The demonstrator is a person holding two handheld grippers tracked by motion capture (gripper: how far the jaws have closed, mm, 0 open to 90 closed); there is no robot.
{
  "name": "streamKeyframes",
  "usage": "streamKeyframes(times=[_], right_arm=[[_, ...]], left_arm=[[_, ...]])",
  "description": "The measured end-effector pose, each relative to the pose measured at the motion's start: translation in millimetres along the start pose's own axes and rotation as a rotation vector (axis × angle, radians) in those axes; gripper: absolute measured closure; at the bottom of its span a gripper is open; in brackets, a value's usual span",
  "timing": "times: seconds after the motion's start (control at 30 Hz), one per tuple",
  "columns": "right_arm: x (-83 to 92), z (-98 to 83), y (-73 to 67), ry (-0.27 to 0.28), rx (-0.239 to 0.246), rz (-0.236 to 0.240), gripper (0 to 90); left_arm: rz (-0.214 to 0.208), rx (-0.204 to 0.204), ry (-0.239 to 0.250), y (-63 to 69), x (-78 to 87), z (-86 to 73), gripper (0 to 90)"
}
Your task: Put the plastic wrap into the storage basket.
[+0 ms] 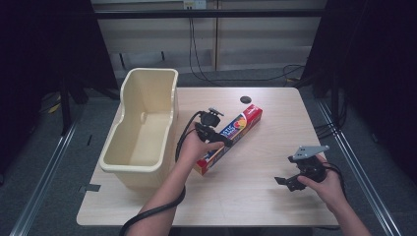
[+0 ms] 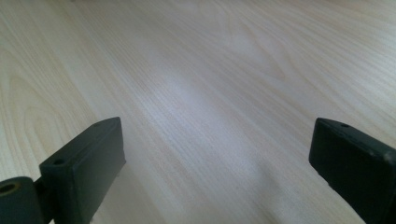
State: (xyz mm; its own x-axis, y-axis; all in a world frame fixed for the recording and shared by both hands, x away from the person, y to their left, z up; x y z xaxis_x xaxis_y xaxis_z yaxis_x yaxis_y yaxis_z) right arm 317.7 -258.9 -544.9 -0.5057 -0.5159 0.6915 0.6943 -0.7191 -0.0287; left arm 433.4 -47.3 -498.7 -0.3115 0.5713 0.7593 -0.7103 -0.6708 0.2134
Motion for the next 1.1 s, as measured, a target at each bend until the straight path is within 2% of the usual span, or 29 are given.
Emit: streamKeyframes(times=[0.2, 0.27, 0.33, 0.4, 0.47, 0.53, 0.63, 0.7, 0.73, 0.83, 0.87, 0.9, 0.97, 1.0, 1.1], right_arm=[[0.8, 1.0, 0.6, 0.01, -0.002, 0.0, 3.2], [0.6, 0.8, 0.8, 0.009, 0.0, 0.002, 3.2], [0.3, 0.4, 0.5, 0.005, 0.005, 0.008, 3.2], [0.2, 0.5, 0.2, 0.006, 0.006, 0.009, 3.2], [0.4, 0.7, -0.2, 0.006, 0.006, 0.011, 3.2], [0.5, 1.5, -0.3, 0.011, 0.003, 0.013, 3.2], [1.7, 1.8, 1.0, 0.014, 0.003, 0.004, 3.2], [1.7, 2.0, 1.1, 0.015, 0.005, 0.008, 3.2], [1.8, 2.0, 1.3, 0.015, 0.005, 0.005, 3.2], [1.5, 1.7, 0.8, 0.014, 0.006, 0.01, 3.2], [1.4, 1.5, 0.9, 0.013, 0.007, 0.009, 3.2], [1.4, 1.4, 0.7, 0.012, 0.007, 0.01, 3.2], [1.8, 1.6, 1.0, 0.013, 0.004, 0.009, 3.2], [1.7, 2.1, 1.0, 0.017, 0.004, 0.011, 3.2], [2.3, 2.3, 1.1, 0.017, 0.002, 0.013, 3.2]], left_arm=[[0.014, -0.01, -0.026, -4.8, -9.1, 9.6, 7.4], [0.017, 0.004, -0.031, -4.9, -10.2, 10.1, 7.4], [0.018, -0.006, -0.032, -5.6, -17.1, 12.1, 7.4], [0.024, -0.018, -0.056, -7.7, -21.5, 11.1, 7.4], [0.019, -0.013, -0.056, -8.4, -26.3, 12.7, 7.9], [0.02, 0.012, -0.039, -7.1, -32.0, 15.8, 8.0], [0.02, -0.013, -0.068, -9.7, -36.7, 15.9, 8.6], [0.028, 0.001, -0.075, -10.4, -40.6, 16.4, 9.1], [0.031, -0.012, -0.086, -12.4, -41.7, 16.4, 9.1], [0.038, 0.002, -0.086, -13.9, -46.2, 17.7, 9.9], [0.036, -0.01, -0.083, -15.0, -48.2, 18.2, 10.3], [0.038, 0.006, -0.087, -14.5, -48.9, 18.5, 10.4], [0.037, 0.013, -0.08, -13.8, -51.9, 20.1, 10.6], [0.032, -0.004, -0.09, -14.2, -52.4, 19.8, 10.8], [0.033, -0.004, -0.096, -13.4, -56.4, 20.4, 11.0]])
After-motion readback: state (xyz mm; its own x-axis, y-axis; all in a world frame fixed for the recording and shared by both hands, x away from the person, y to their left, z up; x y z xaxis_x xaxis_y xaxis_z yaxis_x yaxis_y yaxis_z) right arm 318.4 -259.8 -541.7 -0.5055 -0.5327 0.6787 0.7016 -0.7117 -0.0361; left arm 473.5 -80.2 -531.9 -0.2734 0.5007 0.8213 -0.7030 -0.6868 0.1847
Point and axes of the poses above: each handheld gripper's, and its own axes: x roughly backward along the jaws, z roughly out of its top, y roughly to its right, the point moved 10 cm from there along -x, roughly forward along the jaws, and after that the axes turned 3 degrees about y, right-handed, at the moved point
